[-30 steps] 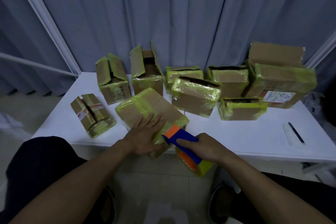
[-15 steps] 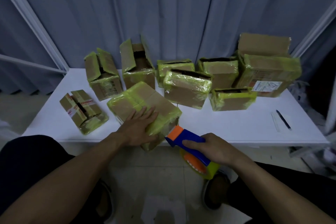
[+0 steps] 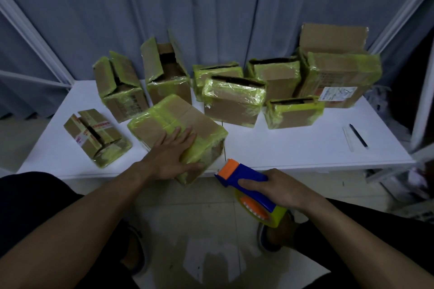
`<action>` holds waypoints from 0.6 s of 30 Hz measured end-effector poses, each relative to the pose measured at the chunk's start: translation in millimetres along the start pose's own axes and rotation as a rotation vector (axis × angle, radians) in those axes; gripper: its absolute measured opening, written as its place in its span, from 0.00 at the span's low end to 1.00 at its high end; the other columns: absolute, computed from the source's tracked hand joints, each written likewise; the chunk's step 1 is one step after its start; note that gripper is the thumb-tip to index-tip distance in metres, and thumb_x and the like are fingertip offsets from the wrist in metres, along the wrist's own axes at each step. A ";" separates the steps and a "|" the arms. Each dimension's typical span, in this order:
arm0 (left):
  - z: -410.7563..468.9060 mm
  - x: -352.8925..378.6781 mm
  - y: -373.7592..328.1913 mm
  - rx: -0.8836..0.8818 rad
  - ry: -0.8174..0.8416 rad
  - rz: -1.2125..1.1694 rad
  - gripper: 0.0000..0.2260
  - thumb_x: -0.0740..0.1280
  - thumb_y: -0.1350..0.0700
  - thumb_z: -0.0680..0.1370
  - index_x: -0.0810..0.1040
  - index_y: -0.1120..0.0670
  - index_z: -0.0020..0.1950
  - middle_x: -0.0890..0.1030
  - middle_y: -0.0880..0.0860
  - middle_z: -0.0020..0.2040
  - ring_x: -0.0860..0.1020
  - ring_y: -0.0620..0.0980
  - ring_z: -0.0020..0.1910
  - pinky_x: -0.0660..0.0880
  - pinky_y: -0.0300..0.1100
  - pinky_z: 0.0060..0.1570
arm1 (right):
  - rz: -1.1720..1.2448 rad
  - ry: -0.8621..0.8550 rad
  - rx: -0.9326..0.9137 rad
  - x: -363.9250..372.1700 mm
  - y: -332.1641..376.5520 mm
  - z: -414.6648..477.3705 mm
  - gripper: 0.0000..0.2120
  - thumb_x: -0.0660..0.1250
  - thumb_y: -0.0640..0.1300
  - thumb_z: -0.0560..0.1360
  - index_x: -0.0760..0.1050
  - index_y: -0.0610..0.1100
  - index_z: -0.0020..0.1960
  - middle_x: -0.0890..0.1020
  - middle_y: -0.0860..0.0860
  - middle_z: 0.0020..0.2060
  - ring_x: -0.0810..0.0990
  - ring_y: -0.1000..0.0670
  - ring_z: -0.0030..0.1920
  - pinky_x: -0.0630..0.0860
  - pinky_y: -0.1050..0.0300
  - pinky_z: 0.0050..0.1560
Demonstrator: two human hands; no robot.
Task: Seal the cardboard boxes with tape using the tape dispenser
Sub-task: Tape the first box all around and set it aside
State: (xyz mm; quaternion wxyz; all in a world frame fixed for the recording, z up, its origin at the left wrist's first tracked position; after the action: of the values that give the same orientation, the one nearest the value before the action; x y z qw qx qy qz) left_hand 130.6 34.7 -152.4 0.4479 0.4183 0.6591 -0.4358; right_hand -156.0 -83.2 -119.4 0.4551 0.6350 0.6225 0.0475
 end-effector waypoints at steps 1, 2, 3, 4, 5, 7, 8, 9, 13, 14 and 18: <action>-0.3 -0.6 -0.6 -0.009 -0.002 -0.022 0.43 0.47 0.21 0.72 0.39 0.41 0.80 0.36 0.39 0.79 0.35 0.45 0.78 0.37 0.53 0.76 | 0.003 0.003 0.005 1.8 -0.3 3.1 0.32 0.68 0.75 0.69 0.83 0.46 0.48 0.87 0.51 0.37 0.86 0.52 0.37 0.80 0.55 0.42; -0.7 -0.9 -1.8 -0.019 -0.012 -0.036 0.43 0.45 0.21 0.72 0.40 0.41 0.81 0.36 0.39 0.79 0.36 0.45 0.79 0.37 0.53 0.76 | 0.008 0.008 0.012 4.2 0.1 6.6 0.31 0.68 0.74 0.70 0.83 0.45 0.48 0.86 0.51 0.37 0.85 0.52 0.36 0.78 0.59 0.39; -1.2 -1.3 -3.5 -0.034 -0.028 -0.045 0.43 0.45 0.21 0.72 0.42 0.41 0.81 0.38 0.40 0.80 0.37 0.45 0.79 0.38 0.53 0.77 | 0.005 0.014 0.020 7.0 0.6 10.4 0.30 0.68 0.73 0.71 0.82 0.45 0.48 0.86 0.51 0.38 0.85 0.53 0.36 0.76 0.60 0.37; -1.6 -1.6 -6.4 -0.055 -0.052 -0.054 0.43 0.46 0.21 0.72 0.44 0.41 0.81 0.40 0.40 0.80 0.39 0.46 0.79 0.39 0.53 0.77 | -0.008 0.016 0.025 9.8 1.2 14.5 0.30 0.67 0.73 0.71 0.82 0.45 0.48 0.86 0.51 0.38 0.84 0.53 0.36 0.75 0.61 0.37; -1.5 -2.7 -9.8 -0.083 -0.085 -0.063 0.44 0.48 0.21 0.71 0.47 0.42 0.81 0.43 0.41 0.81 0.41 0.47 0.80 0.41 0.55 0.77 | -0.028 0.016 0.027 12.4 2.2 19.1 0.29 0.67 0.73 0.71 0.81 0.46 0.48 0.86 0.51 0.38 0.84 0.53 0.36 0.75 0.61 0.37; 1.3 -6.2 -19.1 -0.152 -0.144 -0.070 0.45 0.51 0.21 0.70 0.54 0.45 0.81 0.48 0.43 0.81 0.46 0.50 0.80 0.45 0.57 0.77 | -0.064 0.019 0.030 15.2 5.2 28.4 0.29 0.67 0.73 0.72 0.80 0.46 0.46 0.85 0.50 0.38 0.84 0.52 0.36 0.75 0.60 0.39; 3.4 -7.7 -23.9 -0.181 -0.156 -0.057 0.46 0.52 0.21 0.70 0.56 0.46 0.81 0.50 0.44 0.81 0.48 0.52 0.80 0.47 0.59 0.77 | -0.070 0.023 0.034 15.8 6.5 32.7 0.29 0.67 0.73 0.72 0.79 0.45 0.45 0.85 0.49 0.38 0.83 0.51 0.36 0.75 0.59 0.39; 6.3 -8.4 -28.0 -0.203 -0.159 -0.037 0.46 0.53 0.21 0.70 0.58 0.47 0.80 0.52 0.45 0.81 0.49 0.54 0.80 0.49 0.60 0.76 | -0.074 0.024 0.036 15.8 7.9 36.5 0.29 0.67 0.72 0.72 0.79 0.45 0.45 0.84 0.49 0.38 0.83 0.50 0.37 0.74 0.58 0.40; 10.9 -7.4 -31.6 -0.262 -0.169 -0.037 0.41 0.58 0.26 0.73 0.61 0.48 0.79 0.54 0.46 0.81 0.51 0.55 0.80 0.50 0.60 0.75 | -0.090 0.002 0.013 15.2 10.5 46.5 0.30 0.67 0.72 0.73 0.81 0.43 0.47 0.85 0.47 0.40 0.84 0.49 0.39 0.76 0.58 0.40; 11.2 -7.1 -31.5 -0.262 -0.167 -0.033 0.39 0.59 0.28 0.73 0.61 0.48 0.79 0.54 0.47 0.81 0.51 0.55 0.80 0.51 0.61 0.75 | -0.085 -0.006 -0.001 16.2 10.8 47.6 0.31 0.67 0.72 0.73 0.81 0.43 0.48 0.86 0.47 0.41 0.85 0.49 0.39 0.76 0.58 0.40; 13.1 -8.4 -38.6 -0.265 -0.145 0.006 0.41 0.56 0.32 0.70 0.61 0.50 0.79 0.54 0.50 0.81 0.51 0.58 0.80 0.52 0.64 0.73 | -0.084 -0.065 -0.050 22.4 11.0 52.9 0.32 0.67 0.72 0.73 0.82 0.41 0.48 0.86 0.46 0.40 0.86 0.49 0.39 0.78 0.57 0.41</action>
State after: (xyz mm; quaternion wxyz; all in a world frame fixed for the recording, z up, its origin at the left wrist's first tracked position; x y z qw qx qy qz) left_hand 99.3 10.5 -139.6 0.5470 0.3248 0.6755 -0.3729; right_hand -109.7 -89.8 -154.4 0.4924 0.5981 0.6319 0.0232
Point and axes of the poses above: each hand's wrist, its own z-axis towards the middle knuckle, its own x-axis out of the palm, y = z × x, the point moved 4 cm from there along z, towards the middle knuckle
